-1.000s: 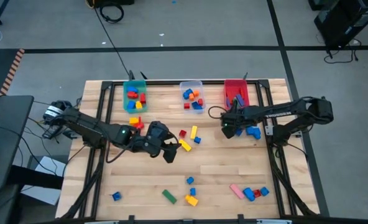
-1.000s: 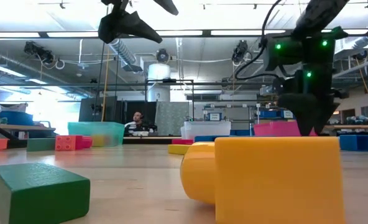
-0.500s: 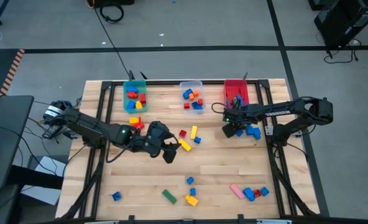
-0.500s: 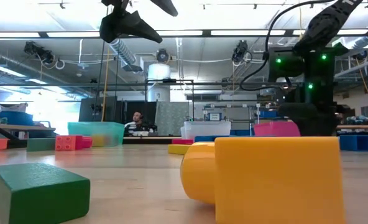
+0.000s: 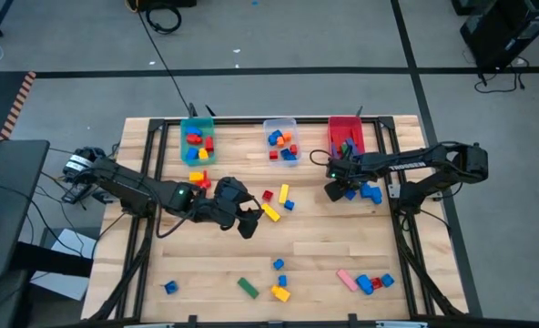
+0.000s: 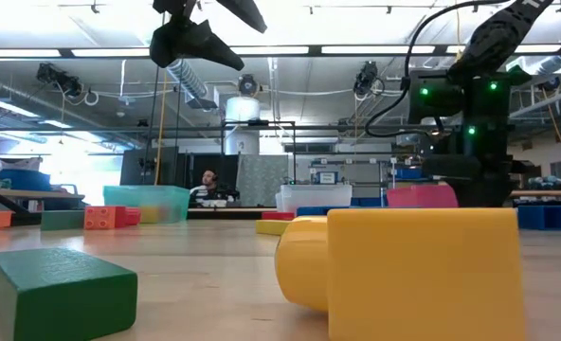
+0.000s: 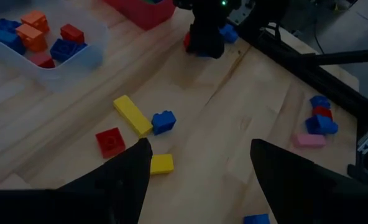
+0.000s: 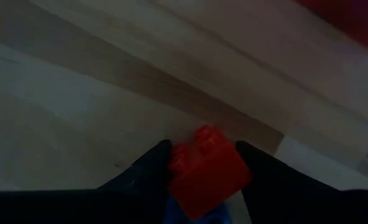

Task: Sort blocks by size
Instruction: Put the red 4 stud game piece into the transparent bin

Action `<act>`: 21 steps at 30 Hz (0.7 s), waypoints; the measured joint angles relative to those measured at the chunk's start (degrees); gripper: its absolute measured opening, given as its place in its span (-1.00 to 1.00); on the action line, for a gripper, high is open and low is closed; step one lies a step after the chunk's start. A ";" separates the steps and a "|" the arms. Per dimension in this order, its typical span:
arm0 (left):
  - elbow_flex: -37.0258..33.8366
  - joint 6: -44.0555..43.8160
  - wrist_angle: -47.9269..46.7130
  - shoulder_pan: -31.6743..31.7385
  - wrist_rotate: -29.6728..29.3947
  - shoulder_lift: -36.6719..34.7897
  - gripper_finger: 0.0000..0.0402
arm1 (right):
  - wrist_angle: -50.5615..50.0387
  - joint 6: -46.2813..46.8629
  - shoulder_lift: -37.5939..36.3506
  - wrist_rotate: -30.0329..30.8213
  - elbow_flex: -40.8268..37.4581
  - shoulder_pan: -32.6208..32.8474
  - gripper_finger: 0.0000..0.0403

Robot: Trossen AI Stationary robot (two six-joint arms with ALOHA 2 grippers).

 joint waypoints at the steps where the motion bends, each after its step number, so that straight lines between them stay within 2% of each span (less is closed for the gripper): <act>1: 0.00 0.00 -0.01 0.00 0.01 0.00 0.40 | 0.02 0.02 0.00 -0.04 0.01 0.22 -0.16; 7: 0.00 0.07 0.05 0.00 0.01 0.00 0.40 | -3.39 0.04 0.26 -2.14 3.97 2.51 -0.10; 10: 0.00 2.87 0.03 0.00 0.01 0.00 0.40 | -3.69 0.04 0.26 -1.88 7.59 4.21 -0.11; 14: 0.00 8.04 0.23 0.00 0.14 0.00 0.40 | -3.47 -0.01 0.24 -1.64 14.20 6.31 -0.13; 21: 0.02 13.96 -0.50 0.00 4.36 -0.09 0.40 | -3.14 -1.20 0.59 3.63 28.30 8.05 -0.12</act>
